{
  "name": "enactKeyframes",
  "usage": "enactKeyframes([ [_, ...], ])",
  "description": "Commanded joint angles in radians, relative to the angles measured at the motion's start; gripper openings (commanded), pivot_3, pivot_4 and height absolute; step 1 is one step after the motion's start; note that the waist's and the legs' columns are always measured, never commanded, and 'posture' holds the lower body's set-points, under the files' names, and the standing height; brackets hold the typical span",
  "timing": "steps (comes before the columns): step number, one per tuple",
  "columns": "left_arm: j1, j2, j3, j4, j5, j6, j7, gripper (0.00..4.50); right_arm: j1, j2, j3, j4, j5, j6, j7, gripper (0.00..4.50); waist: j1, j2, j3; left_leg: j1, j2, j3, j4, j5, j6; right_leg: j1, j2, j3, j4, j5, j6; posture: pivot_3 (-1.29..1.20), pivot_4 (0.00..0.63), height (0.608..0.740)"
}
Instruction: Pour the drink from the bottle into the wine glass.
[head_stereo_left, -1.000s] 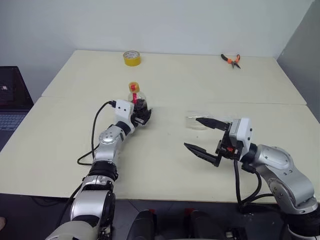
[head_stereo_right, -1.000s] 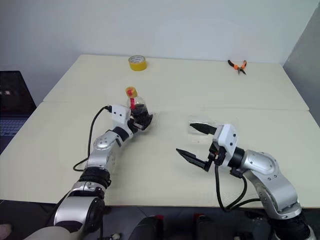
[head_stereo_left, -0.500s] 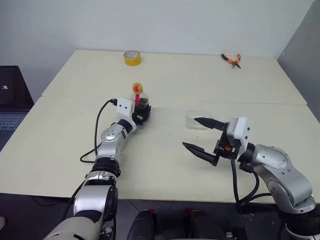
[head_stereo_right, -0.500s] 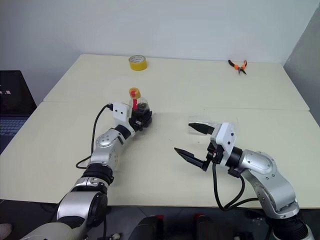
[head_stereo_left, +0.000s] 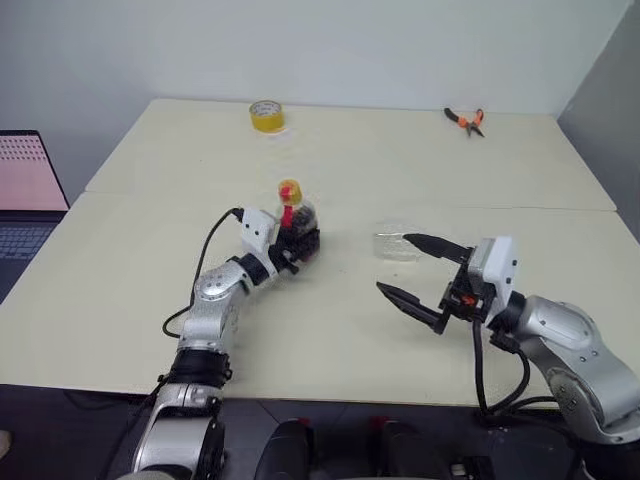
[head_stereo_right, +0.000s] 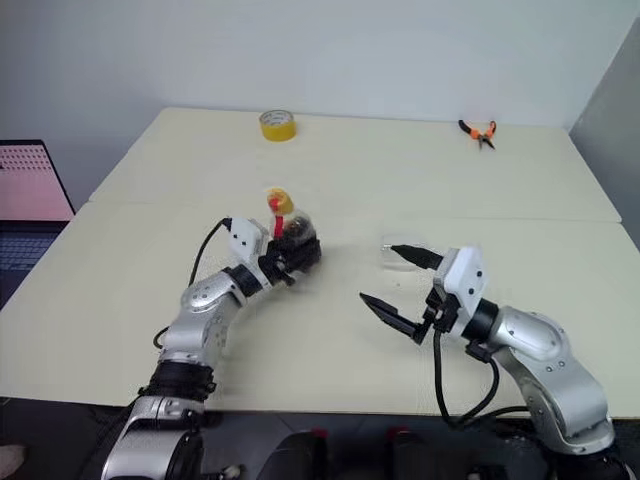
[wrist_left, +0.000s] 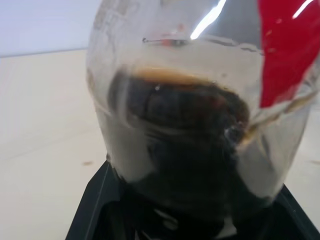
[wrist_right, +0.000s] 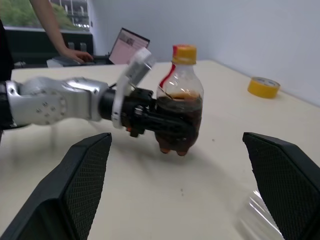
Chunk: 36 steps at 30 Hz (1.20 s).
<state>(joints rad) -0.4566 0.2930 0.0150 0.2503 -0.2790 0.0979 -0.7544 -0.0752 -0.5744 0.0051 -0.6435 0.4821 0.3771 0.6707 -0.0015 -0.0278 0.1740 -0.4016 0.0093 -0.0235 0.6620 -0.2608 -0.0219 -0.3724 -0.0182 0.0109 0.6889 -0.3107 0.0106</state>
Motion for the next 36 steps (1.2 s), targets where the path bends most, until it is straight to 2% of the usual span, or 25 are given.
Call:
enactKeyframes([
  [1,0.049,0.027,-0.098,-0.246,-0.082,0.134,-0.114,1.84,0.098,-0.032,-0.052,-0.076,-0.021,-0.062,0.024,4.50,0.001,0.000,0.000,0.000,0.000,0.000,0.000,0.000,0.000,0.000,0.000,0.000,0.000,0.000,0.000,0.00,0.150,0.740],
  [6,0.077,0.069,-0.199,-0.360,-0.103,0.227,-0.217,1.83,0.162,-0.049,-0.094,-0.130,0.079,-0.022,0.038,4.50,-0.002,0.000,0.000,0.001,0.000,0.000,0.000,0.000,0.000,0.001,0.000,0.001,0.000,0.000,0.000,0.00,0.150,0.740],
  [16,0.042,0.061,-0.303,-0.297,-0.019,0.152,-0.286,1.83,0.028,0.007,-0.043,-0.213,0.134,0.178,-0.176,4.50,-0.003,0.001,0.000,0.001,0.001,0.000,0.000,0.000,0.000,0.000,0.003,0.002,0.001,0.000,0.000,0.00,0.150,0.740],
  [27,0.026,0.048,-0.316,-0.250,0.007,0.118,-0.307,1.82,-0.055,0.039,-0.020,-0.232,0.227,0.297,-0.253,4.50,-0.003,0.001,0.000,0.001,0.001,0.001,-0.001,0.000,0.001,0.000,0.003,0.002,0.000,0.000,0.000,0.00,0.150,0.740],
  [36,0.034,0.045,-0.325,-0.241,0.030,0.098,-0.305,1.82,-0.091,-0.031,-0.023,-0.229,0.229,0.338,-0.227,4.50,-0.003,0.001,0.000,0.000,0.001,0.001,-0.001,0.000,0.001,0.000,0.003,0.002,0.000,0.000,0.000,0.00,0.150,0.740],
])
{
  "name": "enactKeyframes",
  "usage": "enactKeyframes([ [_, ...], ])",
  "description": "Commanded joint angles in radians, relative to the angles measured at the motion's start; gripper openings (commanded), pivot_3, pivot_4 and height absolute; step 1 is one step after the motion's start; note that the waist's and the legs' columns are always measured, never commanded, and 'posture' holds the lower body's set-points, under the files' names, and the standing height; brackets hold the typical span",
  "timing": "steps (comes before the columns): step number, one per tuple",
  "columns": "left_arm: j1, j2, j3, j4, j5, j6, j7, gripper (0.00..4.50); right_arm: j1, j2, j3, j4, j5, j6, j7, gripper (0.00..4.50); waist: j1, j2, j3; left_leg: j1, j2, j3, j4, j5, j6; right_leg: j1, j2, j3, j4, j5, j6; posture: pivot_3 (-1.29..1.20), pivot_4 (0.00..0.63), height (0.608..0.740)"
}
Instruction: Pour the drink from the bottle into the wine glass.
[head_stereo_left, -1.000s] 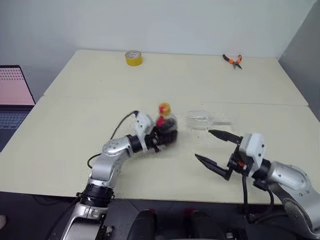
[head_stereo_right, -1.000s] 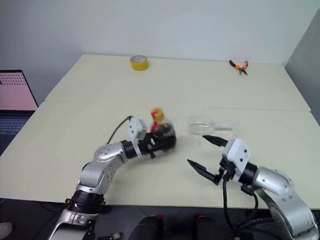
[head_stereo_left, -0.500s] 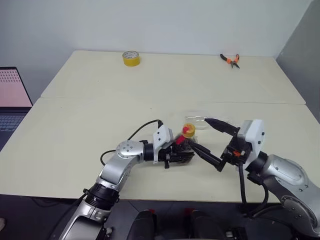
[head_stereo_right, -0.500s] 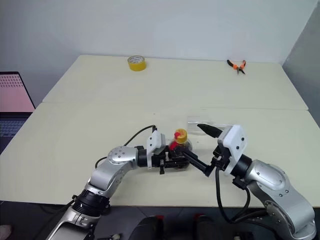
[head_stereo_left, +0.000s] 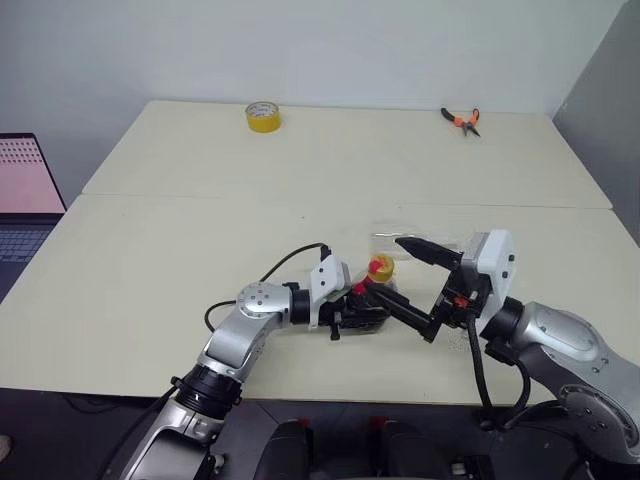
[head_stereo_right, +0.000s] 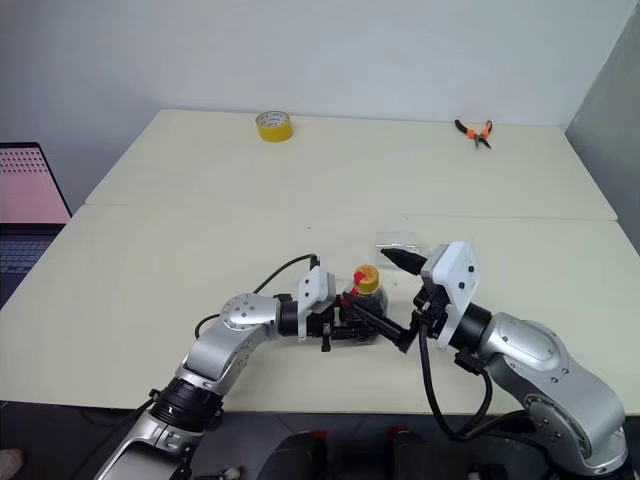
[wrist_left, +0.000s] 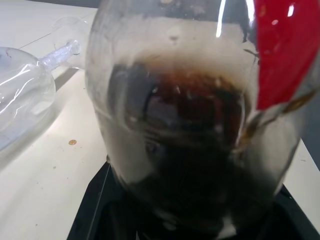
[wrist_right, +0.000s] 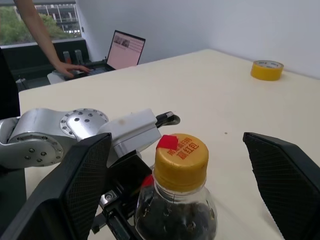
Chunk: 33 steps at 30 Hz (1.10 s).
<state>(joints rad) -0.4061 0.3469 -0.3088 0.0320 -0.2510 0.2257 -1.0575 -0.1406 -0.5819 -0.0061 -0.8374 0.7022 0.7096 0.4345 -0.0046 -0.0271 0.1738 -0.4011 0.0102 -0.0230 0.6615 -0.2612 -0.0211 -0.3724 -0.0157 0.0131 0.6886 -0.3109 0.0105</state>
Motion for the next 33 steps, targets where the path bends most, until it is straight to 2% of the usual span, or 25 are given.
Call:
enactKeyframes([
  [1,-0.017,-0.009,-0.001,-0.021,0.004,-0.032,-0.002,1.82,-0.028,-0.030,-0.012,-0.035,0.010,0.009,0.011,4.50,0.000,0.000,0.000,0.000,0.000,0.000,0.000,0.000,0.000,0.000,0.000,0.000,0.000,0.000,0.000,0.00,0.150,0.740],
  [7,-0.016,-0.007,-0.009,-0.015,0.022,-0.049,-0.003,1.82,-0.046,-0.056,-0.013,-0.028,0.003,0.021,0.008,4.50,0.000,0.000,0.000,0.000,0.000,0.000,0.000,0.000,0.000,0.000,0.000,0.000,0.000,0.000,0.000,0.00,0.150,0.740],
  [10,-0.016,-0.006,-0.011,-0.011,0.029,-0.055,-0.004,1.82,-0.053,-0.067,-0.009,-0.026,-0.006,0.025,0.010,3.93,0.000,0.000,0.000,0.000,0.000,0.000,0.000,0.000,0.000,0.000,0.000,0.000,0.000,0.000,0.000,0.00,0.150,0.740],
  [21,-0.023,-0.007,-0.012,0.002,0.045,-0.075,-0.001,1.81,-0.069,-0.101,0.021,-0.017,-0.032,0.050,0.028,0.00,0.000,0.000,0.000,0.000,0.000,0.000,0.000,0.000,0.000,0.000,0.000,0.000,0.000,0.000,0.000,0.00,0.150,0.740],
  [27,-0.026,-0.008,-0.011,0.005,0.048,-0.078,0.003,1.79,-0.073,-0.098,0.024,-0.009,-0.031,0.047,0.029,0.00,0.000,0.000,0.000,0.000,0.000,0.000,0.000,0.000,0.000,0.000,0.000,0.000,0.000,0.000,0.000,0.00,0.150,0.740],
  [31,-0.027,-0.009,-0.010,0.008,0.050,-0.081,0.008,1.79,-0.072,-0.063,-0.024,-0.010,0.030,0.039,0.017,0.00,0.000,0.000,0.000,0.000,0.000,0.000,0.000,0.000,0.000,0.000,0.000,0.000,0.000,0.000,0.000,0.00,0.150,0.740],
  [33,-0.028,-0.009,-0.010,0.010,0.052,-0.084,0.009,1.79,-0.077,-0.049,-0.046,-0.004,0.050,0.034,0.009,0.37,0.000,0.000,0.000,0.000,0.000,0.000,0.000,0.000,0.000,0.000,0.000,0.000,0.000,0.000,0.000,0.00,0.150,0.740],
])
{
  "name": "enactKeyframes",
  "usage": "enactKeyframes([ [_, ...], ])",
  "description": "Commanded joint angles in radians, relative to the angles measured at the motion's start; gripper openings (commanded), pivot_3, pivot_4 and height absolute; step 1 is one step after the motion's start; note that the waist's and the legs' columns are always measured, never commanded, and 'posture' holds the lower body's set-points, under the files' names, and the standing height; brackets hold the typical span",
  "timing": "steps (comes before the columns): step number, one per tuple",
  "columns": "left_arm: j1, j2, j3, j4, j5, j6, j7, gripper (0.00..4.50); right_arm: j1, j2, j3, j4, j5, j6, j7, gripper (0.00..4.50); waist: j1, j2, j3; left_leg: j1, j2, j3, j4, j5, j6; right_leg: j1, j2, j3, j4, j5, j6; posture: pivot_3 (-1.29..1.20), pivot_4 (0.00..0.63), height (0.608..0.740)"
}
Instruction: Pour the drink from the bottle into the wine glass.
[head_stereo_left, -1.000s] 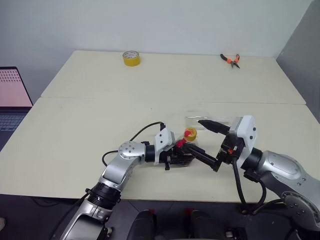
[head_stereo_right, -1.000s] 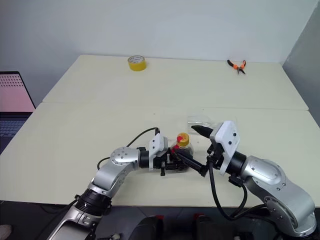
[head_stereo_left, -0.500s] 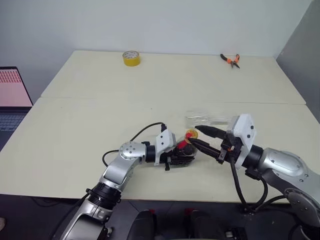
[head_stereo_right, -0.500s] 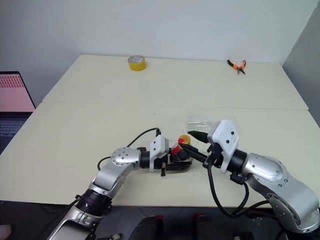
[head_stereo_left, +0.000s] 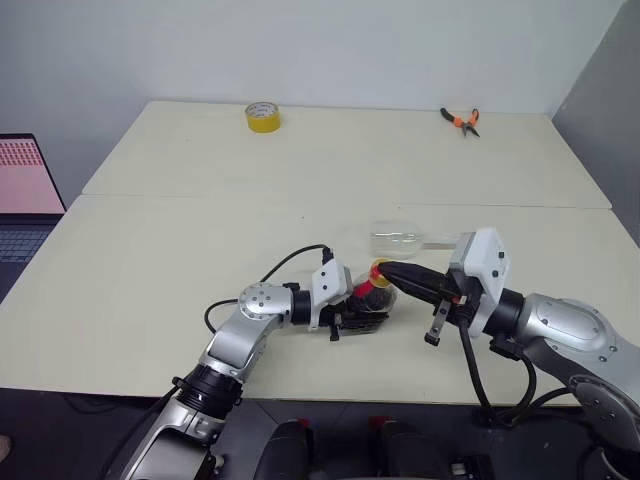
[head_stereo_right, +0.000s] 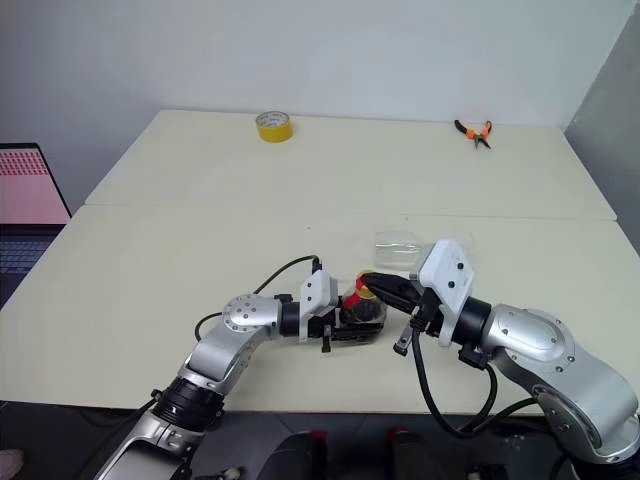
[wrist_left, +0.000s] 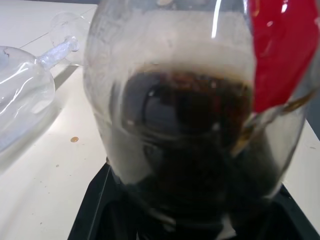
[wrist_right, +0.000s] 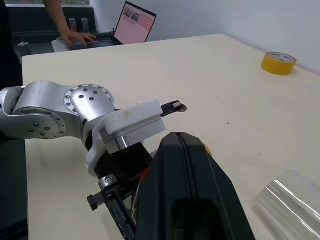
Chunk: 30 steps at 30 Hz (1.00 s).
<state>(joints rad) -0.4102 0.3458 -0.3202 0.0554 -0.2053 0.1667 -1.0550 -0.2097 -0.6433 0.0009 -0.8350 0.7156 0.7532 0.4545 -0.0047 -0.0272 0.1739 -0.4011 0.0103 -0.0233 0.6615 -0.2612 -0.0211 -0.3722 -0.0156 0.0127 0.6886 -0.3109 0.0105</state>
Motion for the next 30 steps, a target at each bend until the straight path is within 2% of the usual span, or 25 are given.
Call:
enactKeyframes([
  [1,-0.024,-0.008,0.001,-0.013,0.009,-0.027,0.007,1.79,-0.013,0.014,-0.063,-0.007,0.057,-0.001,-0.012,0.62,0.000,0.000,0.000,0.000,0.000,0.000,0.000,0.000,0.000,0.000,0.000,0.000,0.000,0.000,0.000,0.00,0.150,0.740],
  [5,-0.023,-0.007,0.000,-0.014,0.018,-0.035,0.008,1.79,-0.026,-0.009,-0.075,-0.021,0.123,0.044,-0.004,2.01,0.000,0.000,0.000,0.000,0.000,0.000,0.000,0.000,0.000,0.000,0.000,0.000,0.000,0.000,0.000,0.00,0.150,0.740],
  [9,-0.023,-0.010,-0.001,-0.010,0.022,-0.042,0.009,1.79,-0.029,-0.039,-0.053,-0.022,0.110,0.067,-0.007,3.42,0.000,0.000,0.000,0.000,0.000,0.000,0.000,0.000,0.000,0.000,0.000,0.000,0.000,0.000,0.000,0.00,0.150,0.740],
  [22,-0.019,-0.017,-0.002,-0.009,0.029,-0.046,0.010,1.77,-0.029,-0.039,-0.040,0.000,0.051,0.049,-0.014,3.43,0.000,0.000,0.000,0.000,0.000,0.000,0.000,0.000,0.000,0.000,0.000,0.000,0.000,0.000,0.000,0.00,0.150,0.740],
  [25,-0.020,-0.019,-0.002,-0.004,0.030,-0.048,0.010,1.76,-0.029,-0.042,-0.037,0.003,0.039,0.047,-0.012,2.82,0.000,0.000,0.000,0.000,0.000,0.000,0.000,0.000,0.000,0.000,0.000,0.000,0.000,0.000,0.000,0.00,0.150,0.740],
  [29,-0.018,-0.018,-0.002,-0.006,0.031,-0.048,0.010,1.76,-0.029,-0.041,-0.031,0.001,0.028,0.045,-0.011,1.42,0.000,0.000,0.000,0.000,0.000,0.000,0.000,0.000,0.000,0.000,0.000,0.000,0.000,0.000,0.000,0.00,0.150,0.740],
  [30,-0.017,-0.018,-0.002,-0.006,0.031,-0.048,0.010,1.76,-0.028,-0.040,-0.030,0.001,0.026,0.043,-0.012,1.23,0.000,0.000,0.000,0.000,0.000,0.000,0.000,0.000,0.000,0.000,0.000,0.000,0.000,0.000,0.000,0.00,0.150,0.740],
])
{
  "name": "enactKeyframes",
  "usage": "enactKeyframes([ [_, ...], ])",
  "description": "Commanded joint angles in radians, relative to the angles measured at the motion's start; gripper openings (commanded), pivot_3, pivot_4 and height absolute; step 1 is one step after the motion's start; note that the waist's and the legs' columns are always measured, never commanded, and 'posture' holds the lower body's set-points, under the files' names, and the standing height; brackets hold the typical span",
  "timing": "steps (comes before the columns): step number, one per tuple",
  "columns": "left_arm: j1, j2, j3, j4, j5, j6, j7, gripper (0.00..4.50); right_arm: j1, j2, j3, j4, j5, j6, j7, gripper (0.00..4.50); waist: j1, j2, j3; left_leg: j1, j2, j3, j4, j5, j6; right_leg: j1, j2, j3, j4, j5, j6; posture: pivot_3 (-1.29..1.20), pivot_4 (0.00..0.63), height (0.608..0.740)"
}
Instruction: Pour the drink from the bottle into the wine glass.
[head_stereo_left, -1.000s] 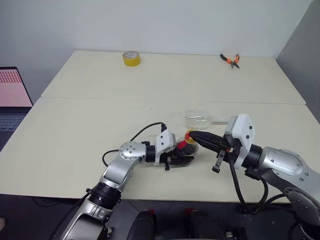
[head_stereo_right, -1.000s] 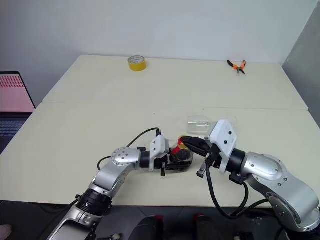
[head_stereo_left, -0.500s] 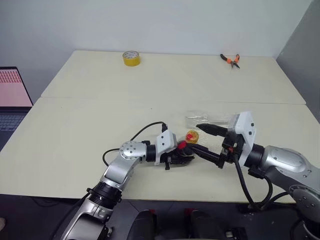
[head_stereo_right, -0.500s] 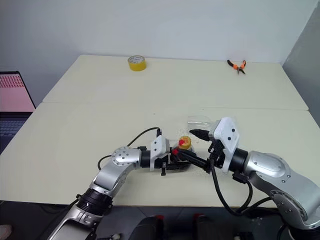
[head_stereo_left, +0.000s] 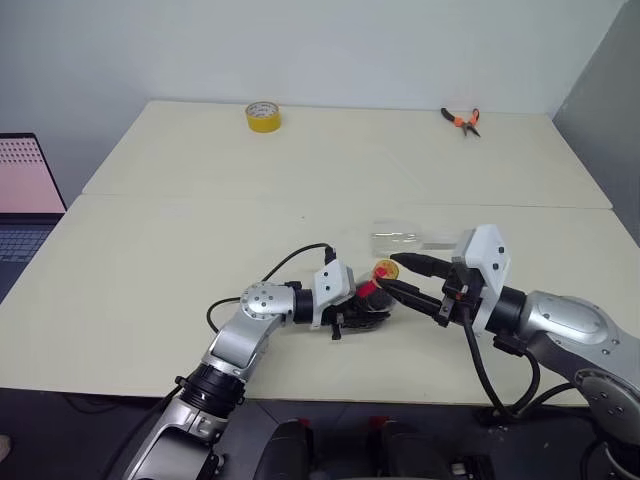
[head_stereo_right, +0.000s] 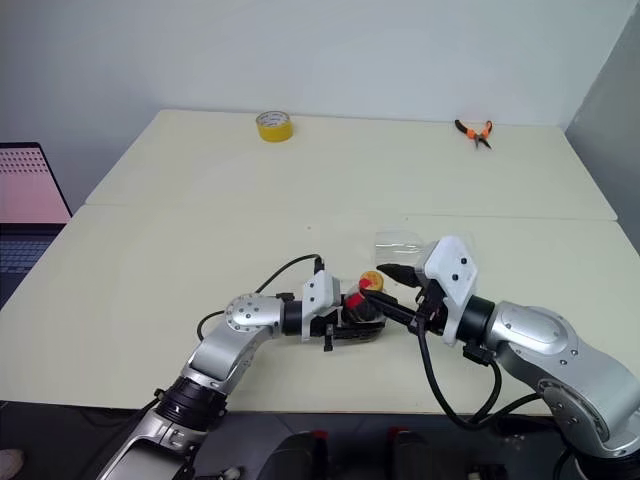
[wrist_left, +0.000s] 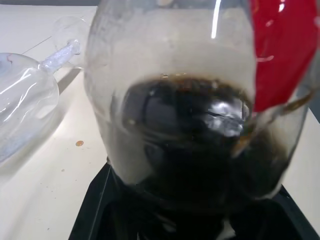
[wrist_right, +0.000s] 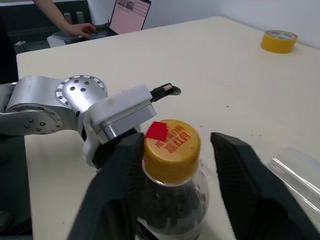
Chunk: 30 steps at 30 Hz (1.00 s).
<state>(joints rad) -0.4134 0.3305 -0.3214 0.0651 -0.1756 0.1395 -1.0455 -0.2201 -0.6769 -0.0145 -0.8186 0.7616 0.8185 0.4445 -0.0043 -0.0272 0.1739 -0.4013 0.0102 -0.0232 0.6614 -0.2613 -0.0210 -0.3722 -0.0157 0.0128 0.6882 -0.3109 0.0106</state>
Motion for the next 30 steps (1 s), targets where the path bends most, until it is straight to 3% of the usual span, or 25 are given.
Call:
enactKeyframes([
  [1,-0.013,-0.002,-0.001,-0.016,0.001,-0.021,0.000,1.75,-0.018,-0.003,-0.015,-0.014,-0.023,-0.026,-0.002,1.24,0.000,0.000,0.000,0.000,0.000,0.000,0.000,0.000,0.000,0.000,0.000,0.000,0.000,0.000,0.000,0.00,0.150,0.740],
  [6,-0.009,0.003,-0.001,-0.024,-0.004,-0.014,-0.004,1.55,-0.013,-0.010,-0.017,0.018,-0.045,-0.068,0.051,1.24,0.000,0.000,0.000,0.000,0.000,0.000,0.000,0.000,0.000,0.000,0.000,0.000,0.000,0.000,0.000,0.00,0.150,0.740],
  [11,-0.001,0.020,-0.009,-0.065,-0.032,0.020,-0.041,1.41,-0.075,-0.146,0.033,0.231,-0.166,-0.265,0.365,1.24,-0.002,0.000,0.000,0.000,0.000,0.000,0.000,0.000,0.000,0.000,0.000,0.000,0.000,0.000,0.000,0.00,0.150,0.740],
  [16,0.001,0.036,-0.012,-0.086,-0.036,0.033,-0.053,1.21,-0.270,-0.225,0.146,0.506,-0.281,-0.456,0.654,1.24,-0.005,0.000,0.000,0.001,0.001,0.000,0.000,0.000,0.000,0.000,0.001,0.000,-0.001,0.000,0.000,0.00,0.150,0.740],
  [23,0.021,0.038,0.002,-0.106,-0.036,0.044,-0.022,1.00,-0.299,-0.201,0.146,0.530,-0.235,-0.425,0.693,1.24,-0.003,0.000,0.000,0.000,0.001,0.000,0.000,0.000,0.000,0.000,0.000,0.000,-0.001,0.000,0.000,0.00,0.150,0.740],
  [24,0.024,0.038,0.003,-0.108,-0.036,0.045,-0.018,0.99,-0.286,-0.197,0.139,0.515,-0.229,-0.416,0.679,1.94,-0.002,0.000,0.000,0.000,0.001,0.000,0.000,0.000,0.000,0.000,0.000,0.000,-0.001,0.000,0.000,0.00,0.150,0.740],
  [30,0.022,0.029,0.010,-0.095,-0.036,0.041,0.001,0.95,-0.111,-0.153,-0.020,0.314,-0.129,-0.294,0.486,3.93,0.003,0.001,0.001,0.000,0.000,0.000,0.000,0.000,0.000,0.000,-0.001,-0.001,-0.001,0.000,0.000,0.00,0.150,0.740],
])
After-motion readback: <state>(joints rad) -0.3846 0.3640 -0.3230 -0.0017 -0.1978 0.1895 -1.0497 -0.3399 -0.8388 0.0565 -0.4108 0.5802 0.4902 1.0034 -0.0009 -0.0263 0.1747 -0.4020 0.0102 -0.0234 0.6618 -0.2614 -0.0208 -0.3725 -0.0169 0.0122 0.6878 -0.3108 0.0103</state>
